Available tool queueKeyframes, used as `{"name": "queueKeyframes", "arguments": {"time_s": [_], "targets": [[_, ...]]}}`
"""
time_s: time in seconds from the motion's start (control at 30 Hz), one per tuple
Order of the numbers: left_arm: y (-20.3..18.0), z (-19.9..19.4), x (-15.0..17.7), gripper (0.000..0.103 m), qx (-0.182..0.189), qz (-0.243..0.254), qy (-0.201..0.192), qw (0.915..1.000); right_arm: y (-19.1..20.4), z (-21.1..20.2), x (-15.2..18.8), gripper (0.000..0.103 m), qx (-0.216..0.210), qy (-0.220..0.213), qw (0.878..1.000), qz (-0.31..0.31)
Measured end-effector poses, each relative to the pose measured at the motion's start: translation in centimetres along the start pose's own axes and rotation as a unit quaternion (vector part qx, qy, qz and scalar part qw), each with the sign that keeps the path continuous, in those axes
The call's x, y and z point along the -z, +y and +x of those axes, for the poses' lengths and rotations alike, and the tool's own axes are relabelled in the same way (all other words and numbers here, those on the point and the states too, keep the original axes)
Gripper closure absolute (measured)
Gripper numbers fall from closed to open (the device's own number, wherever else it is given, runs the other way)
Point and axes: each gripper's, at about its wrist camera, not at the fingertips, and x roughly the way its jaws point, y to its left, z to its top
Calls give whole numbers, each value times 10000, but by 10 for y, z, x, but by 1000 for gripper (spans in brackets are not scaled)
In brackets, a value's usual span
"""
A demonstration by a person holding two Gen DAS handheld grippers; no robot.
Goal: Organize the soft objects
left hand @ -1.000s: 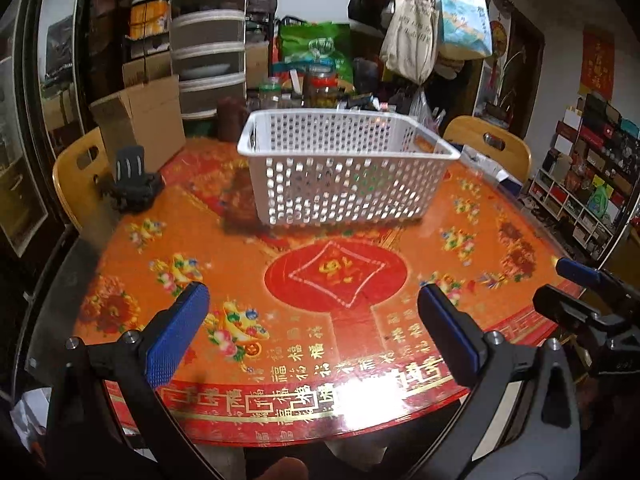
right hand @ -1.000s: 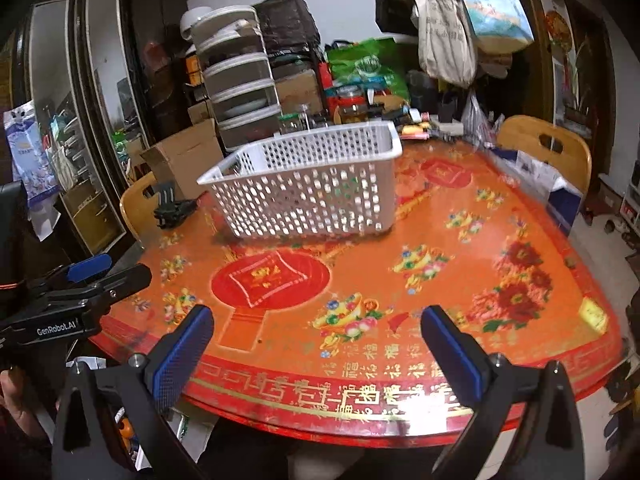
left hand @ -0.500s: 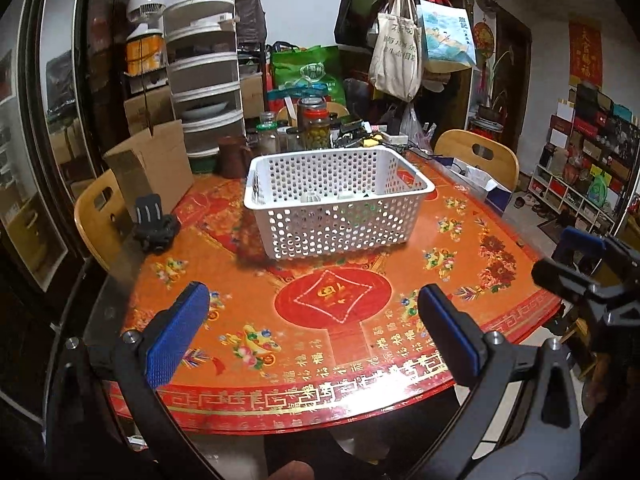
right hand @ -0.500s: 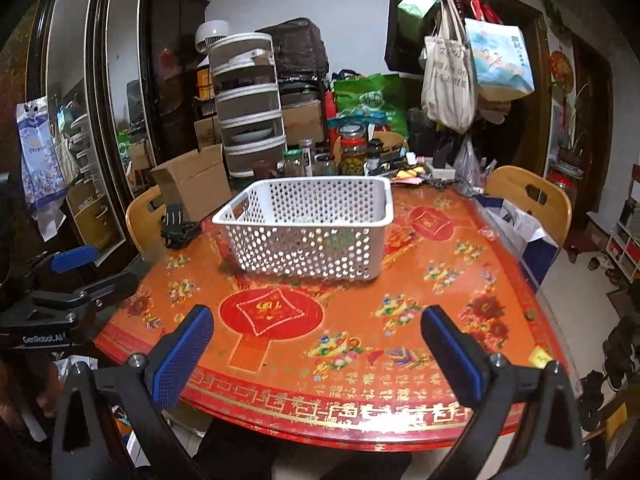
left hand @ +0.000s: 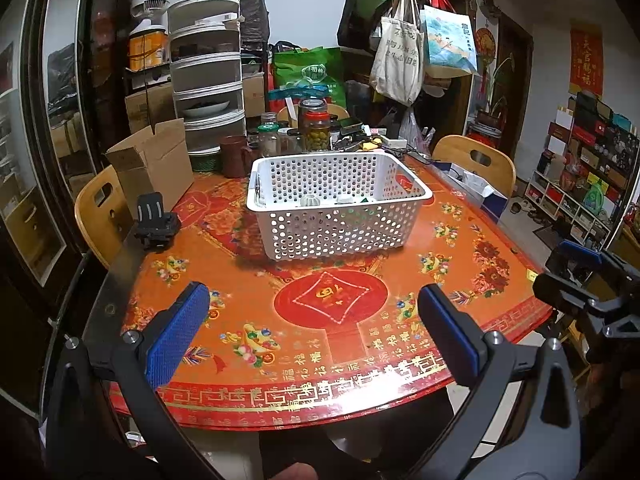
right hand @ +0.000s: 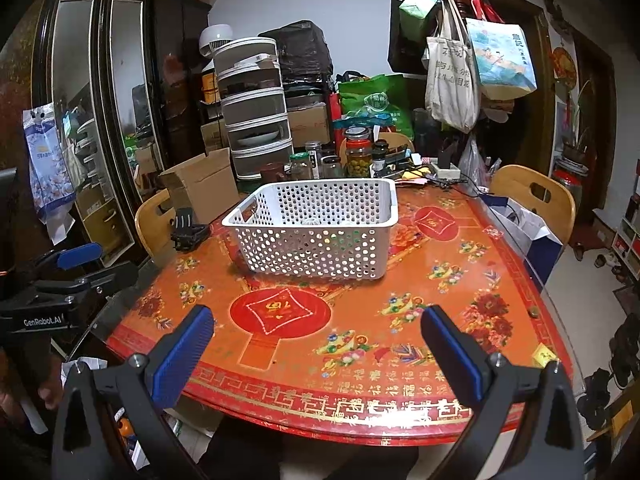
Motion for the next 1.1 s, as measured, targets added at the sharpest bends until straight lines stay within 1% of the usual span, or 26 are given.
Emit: {"name": "queueKeyframes", "arguments": {"time_s": [0.53,1.1], "targets": [[-2,10,6,0,8,20,101,9999,0,1,-1,0,-13,-15,10000,-27],[3,11,7,0,-13,-13,112,9999,1,-2,-2,0,8,-14,10000,-78]]}}
